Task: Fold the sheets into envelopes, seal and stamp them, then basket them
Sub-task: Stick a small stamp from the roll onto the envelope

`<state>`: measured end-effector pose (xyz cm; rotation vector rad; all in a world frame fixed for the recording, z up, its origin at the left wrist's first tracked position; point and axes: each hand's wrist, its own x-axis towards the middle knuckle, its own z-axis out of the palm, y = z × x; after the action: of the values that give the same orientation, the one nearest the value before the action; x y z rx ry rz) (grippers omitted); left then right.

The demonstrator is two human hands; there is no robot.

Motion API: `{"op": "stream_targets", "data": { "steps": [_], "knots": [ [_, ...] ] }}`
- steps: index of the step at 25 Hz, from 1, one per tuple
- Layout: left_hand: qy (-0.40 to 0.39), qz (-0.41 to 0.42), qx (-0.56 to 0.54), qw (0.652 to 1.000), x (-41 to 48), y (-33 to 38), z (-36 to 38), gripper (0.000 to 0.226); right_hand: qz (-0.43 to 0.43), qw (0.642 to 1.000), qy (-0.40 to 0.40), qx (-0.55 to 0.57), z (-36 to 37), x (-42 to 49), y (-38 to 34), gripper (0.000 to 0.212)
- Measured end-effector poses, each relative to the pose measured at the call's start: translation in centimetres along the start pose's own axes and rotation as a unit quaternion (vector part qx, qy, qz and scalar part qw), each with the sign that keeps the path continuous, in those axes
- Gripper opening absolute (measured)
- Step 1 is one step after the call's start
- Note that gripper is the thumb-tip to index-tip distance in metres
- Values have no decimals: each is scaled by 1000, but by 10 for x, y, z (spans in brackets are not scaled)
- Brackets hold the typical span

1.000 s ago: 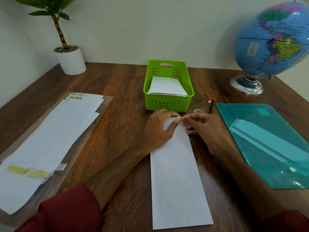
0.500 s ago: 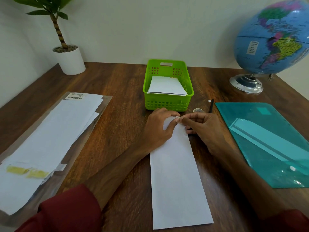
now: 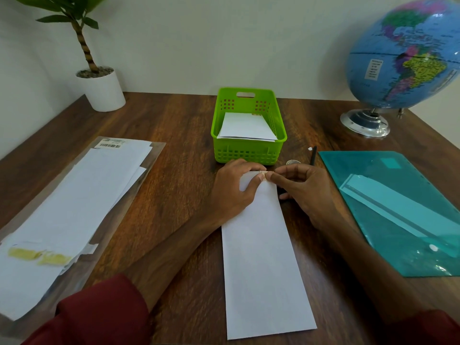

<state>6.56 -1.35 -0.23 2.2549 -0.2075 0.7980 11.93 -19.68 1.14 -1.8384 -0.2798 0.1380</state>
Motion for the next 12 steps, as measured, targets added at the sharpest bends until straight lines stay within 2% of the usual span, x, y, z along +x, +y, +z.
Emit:
{"op": "stream_targets", "data": {
  "steps": [6, 12],
  "knots": [
    [0, -3, -27, 1000, 1, 2, -2, 18, 4, 998, -16, 59, -6, 3, -1, 22],
    [-3, 6, -31, 999, 0, 4, -3, 16, -16, 996, -56, 69, -5, -2, -5, 28]
  ]
}}
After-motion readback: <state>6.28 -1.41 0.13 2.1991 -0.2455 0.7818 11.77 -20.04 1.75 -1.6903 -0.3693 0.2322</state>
